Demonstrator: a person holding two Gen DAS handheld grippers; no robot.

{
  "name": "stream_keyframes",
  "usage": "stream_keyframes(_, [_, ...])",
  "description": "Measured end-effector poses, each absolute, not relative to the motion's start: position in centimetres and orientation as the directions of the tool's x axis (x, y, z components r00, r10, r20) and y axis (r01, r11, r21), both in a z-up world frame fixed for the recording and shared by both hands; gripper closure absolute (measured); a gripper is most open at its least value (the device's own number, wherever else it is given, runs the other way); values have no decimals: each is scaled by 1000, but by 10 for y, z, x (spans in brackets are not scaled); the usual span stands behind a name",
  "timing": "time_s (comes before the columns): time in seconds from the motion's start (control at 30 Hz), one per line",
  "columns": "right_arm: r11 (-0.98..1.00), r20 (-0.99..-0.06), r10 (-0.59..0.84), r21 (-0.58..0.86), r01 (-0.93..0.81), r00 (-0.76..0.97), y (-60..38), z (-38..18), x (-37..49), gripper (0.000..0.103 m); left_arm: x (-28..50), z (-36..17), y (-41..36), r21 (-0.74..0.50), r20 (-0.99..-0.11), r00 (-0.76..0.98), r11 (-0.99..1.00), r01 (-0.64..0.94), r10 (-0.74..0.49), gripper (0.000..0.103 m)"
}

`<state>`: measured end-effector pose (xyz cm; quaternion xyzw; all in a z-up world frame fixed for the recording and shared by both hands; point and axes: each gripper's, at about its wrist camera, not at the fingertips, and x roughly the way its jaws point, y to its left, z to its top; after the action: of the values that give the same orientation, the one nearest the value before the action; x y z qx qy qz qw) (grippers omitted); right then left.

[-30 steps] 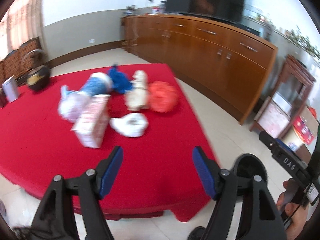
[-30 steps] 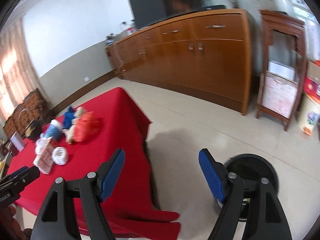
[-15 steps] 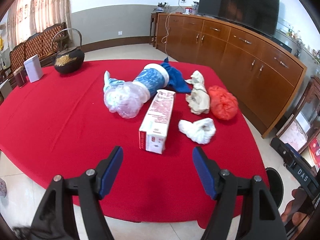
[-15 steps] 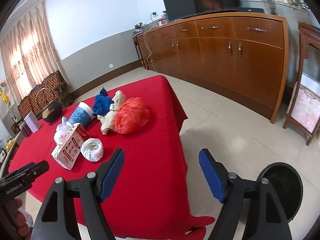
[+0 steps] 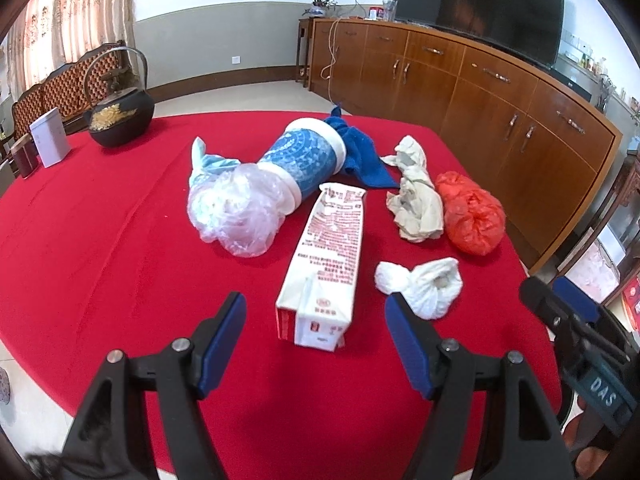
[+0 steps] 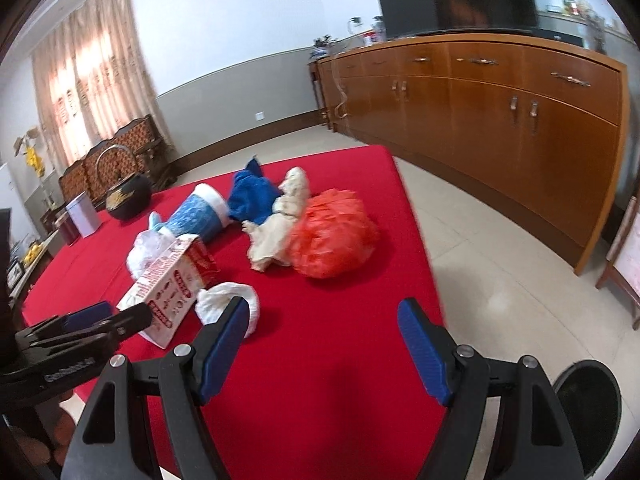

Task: Collect trash
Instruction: 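Grasp the pink-white carton with the left tool while the right tool grasps the white tissue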

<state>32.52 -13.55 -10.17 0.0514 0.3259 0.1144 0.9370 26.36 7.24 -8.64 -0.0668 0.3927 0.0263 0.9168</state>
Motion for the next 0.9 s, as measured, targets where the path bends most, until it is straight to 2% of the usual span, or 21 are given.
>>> stream_keyframes(0.3, [951,-620,308,176,-254,722,-100,-115,343,25,281,-100,76,-113,-722,691,990,-84,-24,31])
stream_keyframes(0.37, [950,-621,311,175,-260,719,-95,-116,345,25,284,-102,76,-115,-718,695,990,-78,-29,41])
stream_keyframes(0.4, [949,-622,313,175,-263,718,-93,-117,346,25,286,-104,76,-111,-720,693,991,-75,-28,55])
stream_keyframes(0.43, [948,-623,315,176,-265,716,-93,-118,347,25,287,-105,77,-113,-724,689,991,-73,-32,64])
stream_keyframes(0.77, [934,-644,350,188,-304,680,-69,-131,358,25,268,-106,106,-126,-709,705,983,-132,4,65])
stream_keyframes(0.9, [934,-680,345,178,-311,647,-54,-142,367,25,266,-106,110,-129,-712,702,982,-136,4,65])
